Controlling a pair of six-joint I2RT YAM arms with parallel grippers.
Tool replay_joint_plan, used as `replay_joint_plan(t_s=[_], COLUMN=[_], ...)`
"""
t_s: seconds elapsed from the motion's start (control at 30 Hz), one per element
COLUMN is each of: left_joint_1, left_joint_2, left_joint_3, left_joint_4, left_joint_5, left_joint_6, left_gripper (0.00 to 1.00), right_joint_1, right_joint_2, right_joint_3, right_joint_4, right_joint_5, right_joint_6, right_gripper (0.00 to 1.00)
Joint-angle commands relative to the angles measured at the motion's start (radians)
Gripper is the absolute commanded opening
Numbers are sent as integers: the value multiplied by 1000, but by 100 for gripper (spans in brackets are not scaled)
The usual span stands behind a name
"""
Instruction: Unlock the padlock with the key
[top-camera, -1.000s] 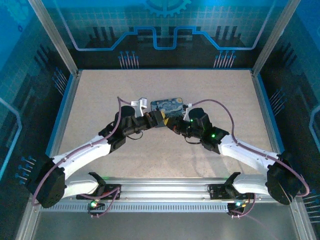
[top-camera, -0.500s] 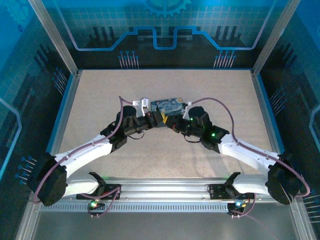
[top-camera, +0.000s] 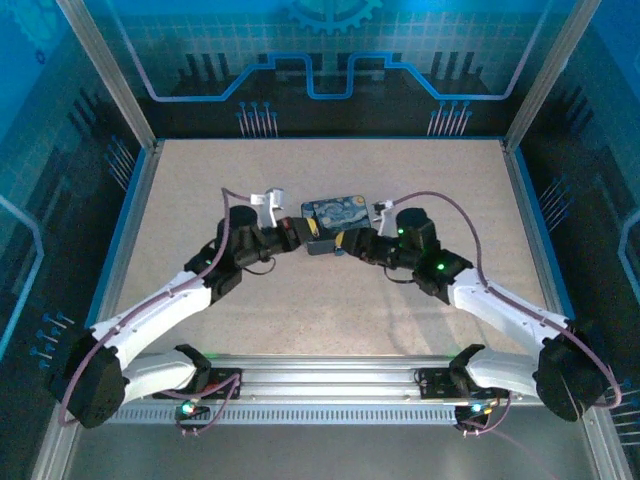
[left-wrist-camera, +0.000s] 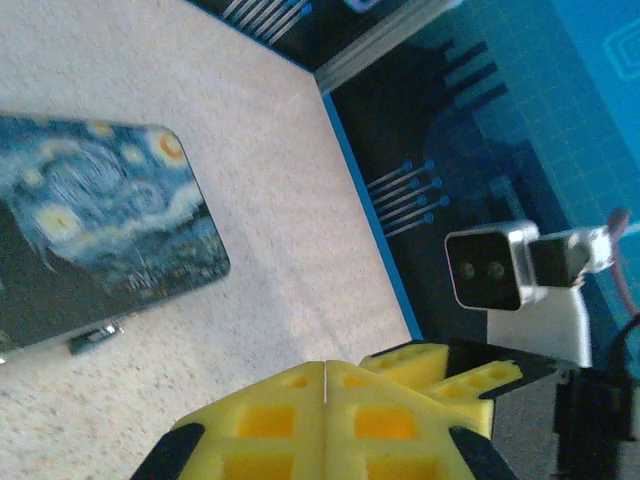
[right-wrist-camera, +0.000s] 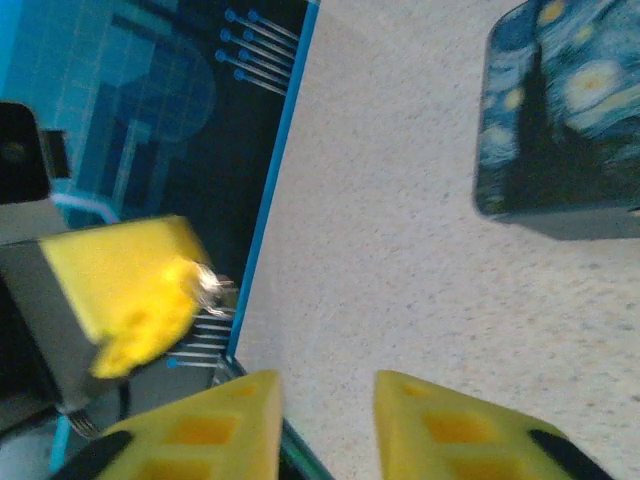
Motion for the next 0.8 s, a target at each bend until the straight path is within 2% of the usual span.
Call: replay_joint_plan(t_s=[0.0, 0.13, 0.3, 0.47, 0.77], left_joint_1=[52, 100, 116, 120, 119], left_joint_2=[-42, -45, -33, -12, -11], left_joint_3=[73, 154, 241, 280, 268], left_joint_4=[-88, -216, -336, -321, -260], left_joint_5=[111, 226, 344, 473, 516], left_joint_6=[107, 213, 340, 358, 328], left_gripper=[0, 0, 0, 0, 0], right_joint_1=[-88, -141, -107, -59, 15], right_joint_2=[-49, -52, -5, 61, 167], right_joint_3=[-65, -92, 9, 108, 166], right_joint_4=[92, 298, 385, 385, 434], right_joint_5=[-173, -309, -435, -476, -501], right_joint_6=[-146, -160, -198, -235, -234], right_gripper=[40, 51, 57, 55, 51])
